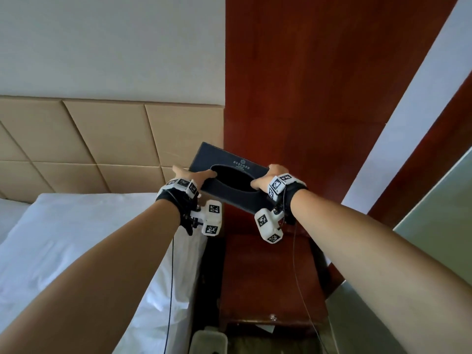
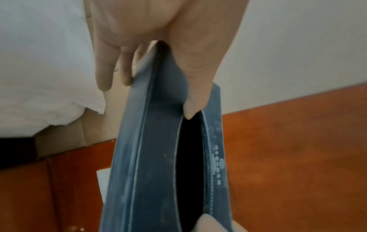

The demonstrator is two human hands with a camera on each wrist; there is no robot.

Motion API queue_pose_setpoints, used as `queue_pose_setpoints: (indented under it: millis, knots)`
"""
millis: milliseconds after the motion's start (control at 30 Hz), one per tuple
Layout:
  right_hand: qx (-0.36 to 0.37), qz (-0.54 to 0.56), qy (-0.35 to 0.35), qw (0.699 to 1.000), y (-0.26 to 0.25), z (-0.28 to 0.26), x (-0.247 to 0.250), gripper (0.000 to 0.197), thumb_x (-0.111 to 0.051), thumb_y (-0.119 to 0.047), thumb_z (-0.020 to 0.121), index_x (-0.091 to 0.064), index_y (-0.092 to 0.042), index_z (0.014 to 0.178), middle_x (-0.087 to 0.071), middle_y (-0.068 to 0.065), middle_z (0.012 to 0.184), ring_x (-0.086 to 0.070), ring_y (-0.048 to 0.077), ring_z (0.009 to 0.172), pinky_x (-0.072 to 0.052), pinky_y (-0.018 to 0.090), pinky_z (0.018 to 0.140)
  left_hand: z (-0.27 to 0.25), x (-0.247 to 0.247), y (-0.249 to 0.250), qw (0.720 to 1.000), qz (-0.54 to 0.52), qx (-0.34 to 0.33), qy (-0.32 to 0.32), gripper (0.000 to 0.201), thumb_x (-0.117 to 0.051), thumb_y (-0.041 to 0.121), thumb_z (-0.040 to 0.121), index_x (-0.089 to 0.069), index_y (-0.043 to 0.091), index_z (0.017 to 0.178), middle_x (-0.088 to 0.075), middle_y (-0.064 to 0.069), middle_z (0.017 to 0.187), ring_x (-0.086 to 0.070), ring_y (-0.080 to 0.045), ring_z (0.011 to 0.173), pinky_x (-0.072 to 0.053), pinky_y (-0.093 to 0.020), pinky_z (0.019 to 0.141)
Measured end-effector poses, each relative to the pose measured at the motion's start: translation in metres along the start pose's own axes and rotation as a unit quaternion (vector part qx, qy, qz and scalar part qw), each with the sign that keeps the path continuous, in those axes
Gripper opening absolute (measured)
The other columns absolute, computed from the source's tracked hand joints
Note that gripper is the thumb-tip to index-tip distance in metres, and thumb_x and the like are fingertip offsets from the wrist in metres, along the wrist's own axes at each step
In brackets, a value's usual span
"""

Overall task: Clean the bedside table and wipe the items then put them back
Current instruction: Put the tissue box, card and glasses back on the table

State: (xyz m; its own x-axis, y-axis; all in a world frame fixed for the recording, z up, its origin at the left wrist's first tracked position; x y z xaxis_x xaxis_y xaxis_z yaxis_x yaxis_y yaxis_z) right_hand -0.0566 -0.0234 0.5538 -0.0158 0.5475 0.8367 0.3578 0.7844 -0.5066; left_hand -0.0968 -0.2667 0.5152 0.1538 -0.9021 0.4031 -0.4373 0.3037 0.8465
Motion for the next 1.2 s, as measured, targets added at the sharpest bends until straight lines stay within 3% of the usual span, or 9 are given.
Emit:
queue_pose_setpoints:
  millis: [167,267,400,567,633,800,933,1100,1200]
  knots:
    - [0.001,-0.067,-0.048,0.997,0.027,0.038,-0.023,0.060,-0.074,-0.041,0.049,-0.061,-0.020,0.103,-0.063,0.002,0.102,-0.064,0.023,0.086,-0.058,0.037,0.078,0.022,-0.045,-0.022,0.987,0.133,-0.030,-0.082,0.077,-0.085,0.043,0.067,-0.053,0.007,0.127,-0.062,-0.009,0.118,-0.060,-0.029,0.103,-0.046,-0.034,0.076]
    - [0.012,-0.104,-0.068,0.992,0.047,0.062,-0.035,0.068,-0.073,-0.040,0.051,-0.059,-0.021,0.115,-0.056,0.004,0.119,-0.061,0.025,0.098,-0.056,0.039,0.085,0.043,-0.077,-0.044,0.977,0.186,-0.024,-0.101,0.070,-0.085,0.040,0.061,-0.062,0.010,0.120,-0.067,-0.010,0.117,-0.064,-0.029,0.105,-0.051,-0.034,0.082]
    - [0.004,-0.098,-0.099,0.990,0.087,0.102,-0.059,0.099,-0.079,-0.029,0.069,-0.024,-0.018,0.151,-0.029,0.008,0.146,-0.044,0.030,0.127,-0.047,0.036,0.090,0.099,-0.126,-0.093,0.962,0.257,0.010,-0.096,0.082,-0.073,0.067,0.037,-0.058,0.034,0.110,-0.065,0.001,0.110,-0.062,-0.023,0.095,-0.053,-0.036,0.083]
    - [-0.062,-0.044,-0.139,0.987,0.144,0.149,-0.093,0.117,-0.080,-0.033,0.072,0.002,-0.024,0.155,-0.009,0.011,0.158,-0.032,0.037,0.138,-0.043,0.044,0.101,0.088,-0.165,-0.106,0.947,0.284,0.084,-0.122,0.073,-0.070,0.065,0.050,-0.059,0.020,0.106,-0.060,0.001,0.092,-0.059,-0.019,0.079,-0.045,-0.031,0.066]
    - [-0.105,-0.026,-0.159,0.981,0.172,0.167,-0.109,0.118,-0.079,-0.043,0.070,0.001,-0.023,0.155,-0.014,0.013,0.157,-0.033,0.038,0.137,-0.042,0.046,0.103,0.097,-0.184,-0.117,0.945,0.285,0.096,-0.131,0.078,-0.067,0.068,0.057,-0.059,0.015,0.113,-0.061,0.002,0.098,-0.061,-0.017,0.087,-0.049,-0.032,0.072]
    - [-0.218,0.038,-0.228,0.948,0.237,0.194,-0.148,0.135,-0.072,-0.071,0.055,0.001,-0.019,0.155,-0.028,0.020,0.154,-0.044,0.041,0.130,-0.044,0.048,0.100,0.083,-0.224,-0.122,0.933,0.273,0.174,-0.159,0.040,-0.073,0.059,0.065,-0.057,0.025,0.079,-0.068,-0.007,0.085,-0.068,-0.027,0.075,-0.058,-0.041,0.077]
    - [-0.257,0.066,-0.251,0.931,0.274,0.211,-0.160,0.111,-0.069,-0.061,0.069,-0.014,-0.015,0.153,-0.042,0.020,0.142,-0.056,0.033,0.094,-0.046,0.032,0.065,0.096,-0.266,-0.133,0.923,0.280,0.190,-0.181,0.037,-0.076,0.056,0.068,-0.055,0.026,0.075,-0.062,-0.004,0.080,-0.063,-0.026,0.075,-0.056,-0.039,0.077]
    - [-0.322,0.051,-0.240,0.914,0.339,0.244,-0.198,0.117,-0.067,-0.071,0.036,-0.032,-0.025,0.138,-0.055,0.016,0.118,-0.063,0.036,0.092,-0.054,0.047,0.083,0.139,-0.331,-0.180,0.900,0.297,0.210,-0.239,0.071,-0.074,0.069,0.036,-0.065,0.024,0.091,-0.069,-0.008,0.089,-0.069,-0.029,0.081,-0.057,-0.046,0.085]
    - [-0.372,0.074,-0.238,0.894,0.360,0.248,-0.209,0.111,-0.067,-0.067,0.036,-0.031,-0.027,0.134,-0.054,0.016,0.116,-0.063,0.038,0.091,-0.056,0.051,0.080,0.156,-0.365,-0.202,0.892,0.297,0.215,-0.264,0.066,-0.072,0.066,0.034,-0.061,0.024,0.084,-0.068,-0.006,0.086,-0.069,-0.028,0.082,-0.056,-0.046,0.088]
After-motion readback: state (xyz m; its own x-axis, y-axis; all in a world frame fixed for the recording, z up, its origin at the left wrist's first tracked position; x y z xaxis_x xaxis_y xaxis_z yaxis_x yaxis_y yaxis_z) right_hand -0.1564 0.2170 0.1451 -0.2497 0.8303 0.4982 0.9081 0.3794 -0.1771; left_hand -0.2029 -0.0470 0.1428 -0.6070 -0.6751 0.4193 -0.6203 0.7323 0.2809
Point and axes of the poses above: each hand's wrist, its own z-axis towards the middle knuckle, its own x-axis out of the back of the hand, y = z × x, the point moved 4 cm from there along z, towards the middle knuckle
